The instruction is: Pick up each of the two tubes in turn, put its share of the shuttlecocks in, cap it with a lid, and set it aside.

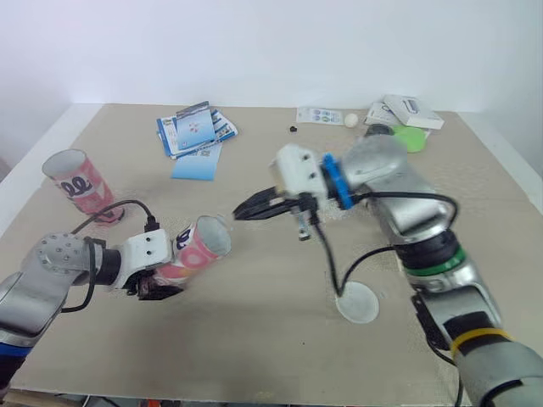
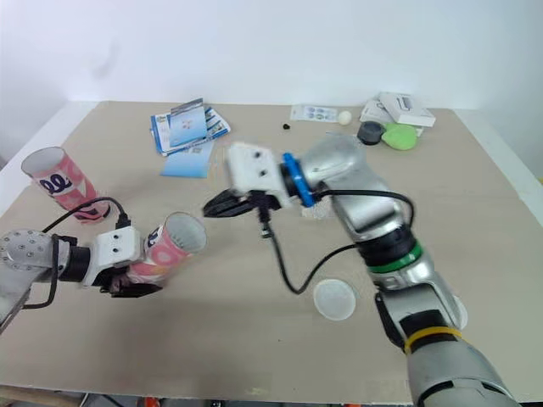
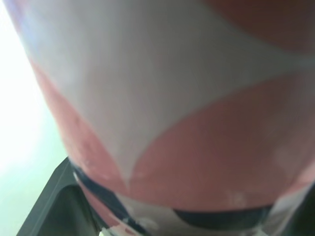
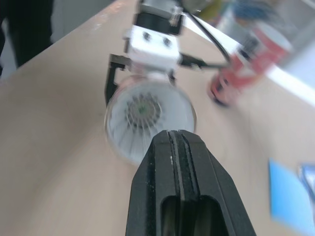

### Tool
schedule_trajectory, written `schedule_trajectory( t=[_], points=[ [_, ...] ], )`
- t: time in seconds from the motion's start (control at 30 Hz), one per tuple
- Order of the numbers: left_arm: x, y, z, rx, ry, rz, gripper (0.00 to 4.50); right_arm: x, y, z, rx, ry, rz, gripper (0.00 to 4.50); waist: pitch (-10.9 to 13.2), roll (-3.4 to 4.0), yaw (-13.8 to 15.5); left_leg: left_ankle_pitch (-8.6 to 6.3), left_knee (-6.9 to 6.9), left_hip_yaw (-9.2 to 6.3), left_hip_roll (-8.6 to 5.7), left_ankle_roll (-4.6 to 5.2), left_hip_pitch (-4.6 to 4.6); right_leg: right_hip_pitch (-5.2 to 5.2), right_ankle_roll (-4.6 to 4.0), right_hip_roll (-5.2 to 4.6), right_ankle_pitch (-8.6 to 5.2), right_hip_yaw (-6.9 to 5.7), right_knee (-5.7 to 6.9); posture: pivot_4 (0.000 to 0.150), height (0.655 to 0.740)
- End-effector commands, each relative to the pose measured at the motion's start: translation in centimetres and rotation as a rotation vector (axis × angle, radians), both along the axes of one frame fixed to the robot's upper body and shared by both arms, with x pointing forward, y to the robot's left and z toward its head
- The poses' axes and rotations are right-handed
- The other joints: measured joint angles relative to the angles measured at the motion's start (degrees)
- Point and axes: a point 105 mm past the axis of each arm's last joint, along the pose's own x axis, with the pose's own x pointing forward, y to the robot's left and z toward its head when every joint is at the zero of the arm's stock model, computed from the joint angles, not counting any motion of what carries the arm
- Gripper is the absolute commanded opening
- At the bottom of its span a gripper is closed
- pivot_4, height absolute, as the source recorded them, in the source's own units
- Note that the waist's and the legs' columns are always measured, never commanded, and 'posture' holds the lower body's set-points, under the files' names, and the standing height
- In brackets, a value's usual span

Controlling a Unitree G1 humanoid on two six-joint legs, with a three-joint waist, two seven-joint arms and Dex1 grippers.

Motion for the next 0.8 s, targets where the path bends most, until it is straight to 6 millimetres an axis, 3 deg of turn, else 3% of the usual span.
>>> schedule_trajectory(
  t=[0.03,0.07,0.23,0.3,0.33,0.43,0.53,0.8],
  points=[
    [0.7,-2.0,3.6,-0.141,-0.125,-0.023,3.38,-1.0,-2.8,1.0,0.065,0.116,-0.042,0.68,0.1,-0.06,-0.1,0.0,0.0,-0.07,0.01,0.0,-0.04,-0.01,-0.03,0.02,-0.01,-0.04,0.0,0.15,0.74],
    [1.0,-2.7,4.0,-0.192,-0.147,-0.022,3.38,-1.2,-4.1,0.6,0.047,0.156,-0.071,0.94,0.1,-0.07,0.0,0.0,0.0,-0.14,0.01,0.0,-0.07,-0.01,-0.04,0.03,-0.02,-0.08,0.0,0.15,0.74],
    [2.0,-5.7,4.6,-0.391,-0.23,-0.014,3.38,-1.7,-9.1,-2.0,-0.102,0.252,-0.201,3.23,0.2,-0.09,-0.1,-0.03,0.01,-0.38,-0.12,-0.04,-0.25,-0.01,0.05,0.02,-0.07,-0.16,-0.04,0.15,0.74],
    [2.4,-8.1,5.0,-0.519,-0.297,-0.022,3.38,-1.7,-11.7,-4.2,-0.226,0.263,-0.278,4.29,0.2,-0.06,0.1,-0.05,0.0,-0.37,-0.1,-0.05,-0.26,-0.03,0.04,0.06,-0.07,-0.13,-0.07,0.15,0.74],
    [2.6,-9.2,5.4,-0.593,-0.325,-0.016,3.38,-1.8,-12.9,-5.4,-0.289,0.263,-0.306,4.45,0.2,-0.12,0.1,-0.05,0.03,-0.51,-0.23,-0.05,-0.27,0.07,0.16,0.04,-0.14,-0.16,-0.08,0.15,0.74],
    [3.4,-10.8,5.7,-0.721,-0.376,0.025,3.38,-2.2,-14.6,-7.7,-0.404,0.257,-0.329,4.45,0.2,-0.15,0.0,-0.06,0.14,-0.61,-0.25,-0.06,-0.4,0.05,0.24,0.06,-0.09,-0.13,-0.11,0.15,0.74],
    [4.1,-12.2,4.3,-0.781,-0.374,0.072,3.38,-1.8,-15.4,-9.5,-0.478,0.21,-0.354,4.45,0.2,-0.13,-0.2,-0.05,0.14,-0.58,-0.25,-0.06,-0.27,0.1,0.23,0.13,-0.07,-0.02,-0.06,0.15,0.74],
    [4.5,-13.6,-0.3,-0.796,-0.314,0.131,3.38,0.0,-14.5,-11.4,-0.487,0.132,-0.38,4.45,0.2,-0.13,-0.1,0.23,0.13,-0.53,-0.2,-0.45,-0.08,0.2,0.49,0.29,0.05,0.07,-0.04,0.15,0.74]
  ],
)
